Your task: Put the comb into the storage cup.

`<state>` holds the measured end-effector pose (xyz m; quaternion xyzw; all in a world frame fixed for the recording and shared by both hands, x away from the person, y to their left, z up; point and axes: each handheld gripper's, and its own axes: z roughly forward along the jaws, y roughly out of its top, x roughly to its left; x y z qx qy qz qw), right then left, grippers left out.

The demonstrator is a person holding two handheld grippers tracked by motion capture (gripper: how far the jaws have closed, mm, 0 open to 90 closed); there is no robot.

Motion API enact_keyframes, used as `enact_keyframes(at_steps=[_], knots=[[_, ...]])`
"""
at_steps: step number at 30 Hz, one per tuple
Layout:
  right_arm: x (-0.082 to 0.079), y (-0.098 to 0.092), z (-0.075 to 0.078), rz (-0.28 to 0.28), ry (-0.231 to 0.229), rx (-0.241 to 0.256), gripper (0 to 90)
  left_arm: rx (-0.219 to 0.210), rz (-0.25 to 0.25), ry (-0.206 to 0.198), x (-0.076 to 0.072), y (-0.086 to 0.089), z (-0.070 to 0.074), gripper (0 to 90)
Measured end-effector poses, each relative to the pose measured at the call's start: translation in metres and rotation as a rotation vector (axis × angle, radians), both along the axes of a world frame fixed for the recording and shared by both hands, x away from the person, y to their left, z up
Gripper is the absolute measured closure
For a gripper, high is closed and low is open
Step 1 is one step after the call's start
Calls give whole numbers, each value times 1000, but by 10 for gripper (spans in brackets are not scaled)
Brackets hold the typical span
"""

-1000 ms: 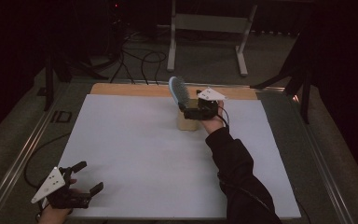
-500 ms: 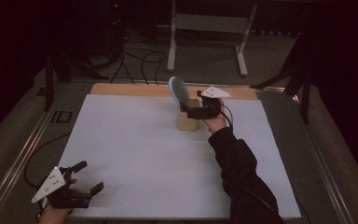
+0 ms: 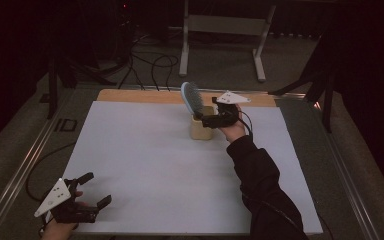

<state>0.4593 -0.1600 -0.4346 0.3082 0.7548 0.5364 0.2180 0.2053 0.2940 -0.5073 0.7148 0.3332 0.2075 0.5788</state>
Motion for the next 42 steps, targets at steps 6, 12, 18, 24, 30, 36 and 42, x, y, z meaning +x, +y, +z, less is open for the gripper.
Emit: enact_keyframes(at_steps=[6, 12, 18, 24, 30, 36, 42], knots=[[-1, -1, 4, 25, 7, -29, 78, 0, 0, 1, 0, 0, 0, 0], [-6, -6, 11, 42, 11, -27, 78, -2, 1, -3, -1, 0, 0, 0], [-14, -13, 15, 38, 15, -36, 77, 4, -4, -2, 0, -1, 0, 0], [-22, -22, 14, 24, 29, -41, 77, 6, -4, -5, -1, -1, 1, 0], [-32, -32, 14, 22, 36, -37, 77, 5, -2, -6, -1, -1, 1, 0], [-43, -41, 11, 24, 33, -45, 77, 4, -2, -5, -1, -1, 1, 0], [-55, -48, 6, 21, 40, -40, 77, 3, -4, -9, -2, -1, 2, 0]])
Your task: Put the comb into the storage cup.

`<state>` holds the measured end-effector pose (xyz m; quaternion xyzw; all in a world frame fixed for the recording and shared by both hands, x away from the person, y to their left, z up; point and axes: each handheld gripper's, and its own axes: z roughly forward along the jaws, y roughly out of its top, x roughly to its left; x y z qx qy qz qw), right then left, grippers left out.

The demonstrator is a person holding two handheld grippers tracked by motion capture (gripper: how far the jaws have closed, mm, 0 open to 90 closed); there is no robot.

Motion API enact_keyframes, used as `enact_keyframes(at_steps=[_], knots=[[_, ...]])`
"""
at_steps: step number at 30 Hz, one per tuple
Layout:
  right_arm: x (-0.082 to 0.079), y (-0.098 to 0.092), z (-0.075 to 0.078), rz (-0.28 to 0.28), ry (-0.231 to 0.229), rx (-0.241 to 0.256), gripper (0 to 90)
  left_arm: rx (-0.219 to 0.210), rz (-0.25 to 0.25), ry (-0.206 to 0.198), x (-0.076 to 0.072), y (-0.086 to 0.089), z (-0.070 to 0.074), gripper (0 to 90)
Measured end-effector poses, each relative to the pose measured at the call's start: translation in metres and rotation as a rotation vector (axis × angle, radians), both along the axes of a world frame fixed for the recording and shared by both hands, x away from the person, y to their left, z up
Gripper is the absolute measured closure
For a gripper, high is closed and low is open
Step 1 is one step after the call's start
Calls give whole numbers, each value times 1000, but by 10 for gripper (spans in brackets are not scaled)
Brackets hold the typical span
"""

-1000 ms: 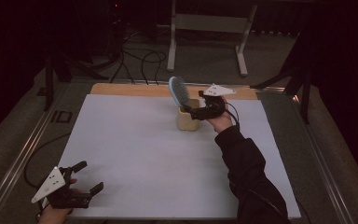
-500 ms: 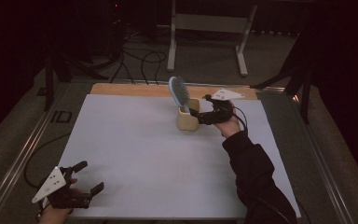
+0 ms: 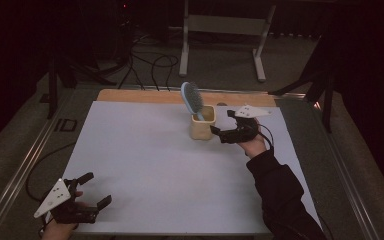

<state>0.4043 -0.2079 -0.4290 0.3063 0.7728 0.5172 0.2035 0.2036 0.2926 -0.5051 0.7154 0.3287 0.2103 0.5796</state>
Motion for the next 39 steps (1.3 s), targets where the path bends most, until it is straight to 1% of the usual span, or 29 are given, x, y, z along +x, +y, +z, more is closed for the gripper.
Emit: enact_keyframes(at_steps=[2, 5, 10, 15, 19, 20, 22, 28, 31, 33, 34, 36, 37, 39], knots=[[-4, -2, -1, 0, -2, -4, 77, 1, 0, 0, 0, 0, 0, 0], [-11, -5, -2, 1, 1, 7, 77, 3, 0, 1, 0, 0, 0, 0], [-22, -7, -8, 15, -11, -16, 78, 1, 0, 0, 0, 0, 0, 0], [-32, -11, -15, 12, 3, -13, 78, 3, 0, 0, 0, 0, 0, 0], [-40, -14, -22, 21, 5, -25, 78, 1, 0, 1, 0, -1, 0, 0], [-42, -14, -23, 15, 3, -34, 78, 5, 0, 1, 0, 0, 0, 0], [-47, -17, -25, 13, 9, -16, 78, 2, -1, 0, 0, -1, 0, 0], [-62, -25, -32, 13, 7, -23, 78, 4, -1, 1, 0, -1, 0, 0], [-69, -30, -36, 12, 17, -12, 77, 2, 1, 2, 0, -1, 0, 0], [-72, -31, -37, 10, 16, -17, 77, 4, 0, 1, 0, -1, 0, 0], [-78, -33, -41, 13, 25, -13, 78, 5, 0, 1, 0, -1, 0, 0], [-82, -34, -44, 15, 25, -24, 78, 4, 2, 2, 0, -1, 0, 0], [-82, -34, -44, 15, 25, -24, 78, 4, 2, 2, 0, -1, 0, 0], [-88, -37, -46, 18, 32, -21, 78, 7, 2, 2, 0, -1, 0, 0]])
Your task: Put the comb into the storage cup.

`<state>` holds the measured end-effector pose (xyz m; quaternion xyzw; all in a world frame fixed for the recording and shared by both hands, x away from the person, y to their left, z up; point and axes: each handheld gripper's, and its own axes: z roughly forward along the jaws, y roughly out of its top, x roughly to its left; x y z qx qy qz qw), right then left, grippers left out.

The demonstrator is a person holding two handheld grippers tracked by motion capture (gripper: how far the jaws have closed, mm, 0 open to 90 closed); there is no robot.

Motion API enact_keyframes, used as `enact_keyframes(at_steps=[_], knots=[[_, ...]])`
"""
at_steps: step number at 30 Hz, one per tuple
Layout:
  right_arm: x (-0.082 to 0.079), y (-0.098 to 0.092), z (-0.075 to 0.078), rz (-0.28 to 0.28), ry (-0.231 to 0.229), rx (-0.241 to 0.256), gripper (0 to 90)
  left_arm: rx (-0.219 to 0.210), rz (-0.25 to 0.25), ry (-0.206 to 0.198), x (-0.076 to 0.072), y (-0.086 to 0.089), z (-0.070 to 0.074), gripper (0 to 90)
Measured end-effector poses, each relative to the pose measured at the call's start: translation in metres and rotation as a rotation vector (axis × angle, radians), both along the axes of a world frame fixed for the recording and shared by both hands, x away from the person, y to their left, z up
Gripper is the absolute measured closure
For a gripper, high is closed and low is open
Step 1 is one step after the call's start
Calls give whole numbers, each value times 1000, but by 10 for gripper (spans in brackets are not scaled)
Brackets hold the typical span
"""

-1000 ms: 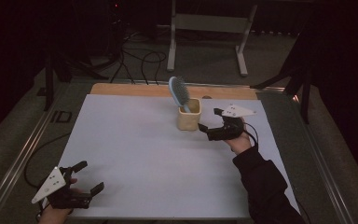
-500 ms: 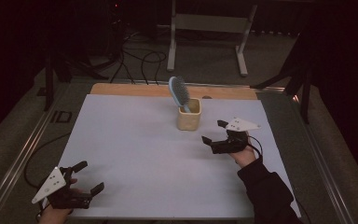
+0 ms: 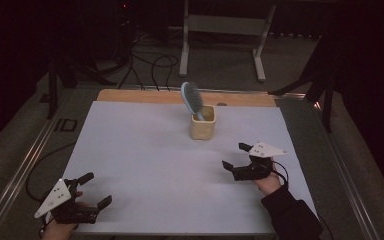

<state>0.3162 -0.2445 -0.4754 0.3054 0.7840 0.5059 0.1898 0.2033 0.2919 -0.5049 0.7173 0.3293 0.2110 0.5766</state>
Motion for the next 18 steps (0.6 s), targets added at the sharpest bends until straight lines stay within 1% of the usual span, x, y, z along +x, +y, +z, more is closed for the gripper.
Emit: enact_keyframes(at_steps=[8, 10, 18], knots=[[-18, -8, -6, -3, 1, 1, 78, -1, 1, -1, 0, 0, 0, 0], [-22, -11, -9, -6, 12, 4, 78, 2, 0, -1, 0, 0, 0, 0], [-36, -20, -16, -10, 21, 6, 78, 0, 0, -1, 0, 0, 0, 0]])
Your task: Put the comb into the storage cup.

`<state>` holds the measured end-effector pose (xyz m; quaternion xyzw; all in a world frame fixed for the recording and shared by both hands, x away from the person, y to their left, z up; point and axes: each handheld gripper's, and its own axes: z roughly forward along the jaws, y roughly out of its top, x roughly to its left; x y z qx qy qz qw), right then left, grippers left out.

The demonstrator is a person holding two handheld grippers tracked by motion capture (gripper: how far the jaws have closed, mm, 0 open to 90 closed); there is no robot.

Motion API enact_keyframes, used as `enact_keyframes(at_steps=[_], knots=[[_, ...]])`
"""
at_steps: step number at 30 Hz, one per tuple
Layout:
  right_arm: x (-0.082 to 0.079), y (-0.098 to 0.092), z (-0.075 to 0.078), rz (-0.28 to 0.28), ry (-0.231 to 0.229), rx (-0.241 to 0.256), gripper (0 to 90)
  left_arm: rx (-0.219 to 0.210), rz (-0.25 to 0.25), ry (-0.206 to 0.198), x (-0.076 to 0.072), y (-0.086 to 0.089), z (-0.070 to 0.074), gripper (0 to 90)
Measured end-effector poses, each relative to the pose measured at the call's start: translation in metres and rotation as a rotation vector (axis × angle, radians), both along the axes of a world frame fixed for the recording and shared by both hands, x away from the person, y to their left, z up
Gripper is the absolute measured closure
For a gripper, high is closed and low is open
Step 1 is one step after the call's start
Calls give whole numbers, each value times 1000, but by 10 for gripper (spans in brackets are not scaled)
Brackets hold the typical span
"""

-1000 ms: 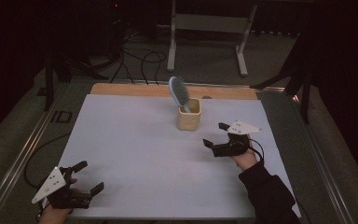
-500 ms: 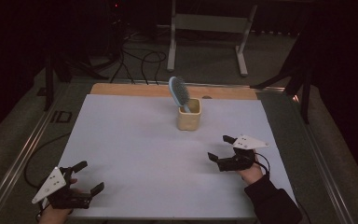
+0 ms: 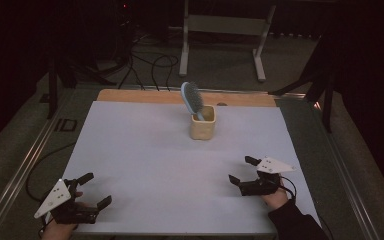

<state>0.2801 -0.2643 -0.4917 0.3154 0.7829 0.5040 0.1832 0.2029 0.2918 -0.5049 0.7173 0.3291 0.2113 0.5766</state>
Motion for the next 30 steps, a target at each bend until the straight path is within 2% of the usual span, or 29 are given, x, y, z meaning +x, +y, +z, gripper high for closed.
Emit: enact_keyframes(at_steps=[3, 12, 15, 23, 26, 30], knots=[[-4, -4, -2, 5, 13, 13, 78, 6, 0, 0, 0, 0, 0, 0], [-19, -9, -10, 33, 15, 3, 78, 4, -2, 0, 0, 0, 0, 0], [-22, -11, -11, 25, 19, 16, 78, 4, 0, 0, 0, 0, 0, 0], [-27, -18, -16, -2, 16, -25, 78, 4, -1, -1, 0, 0, 0, 0], [-31, -22, -16, -17, 16, -12, 78, 7, -3, 1, 0, 0, -1, 0], [-36, -27, -16, -46, 6, -21, 78, 5, -3, 4, 1, 0, -1, 0]])
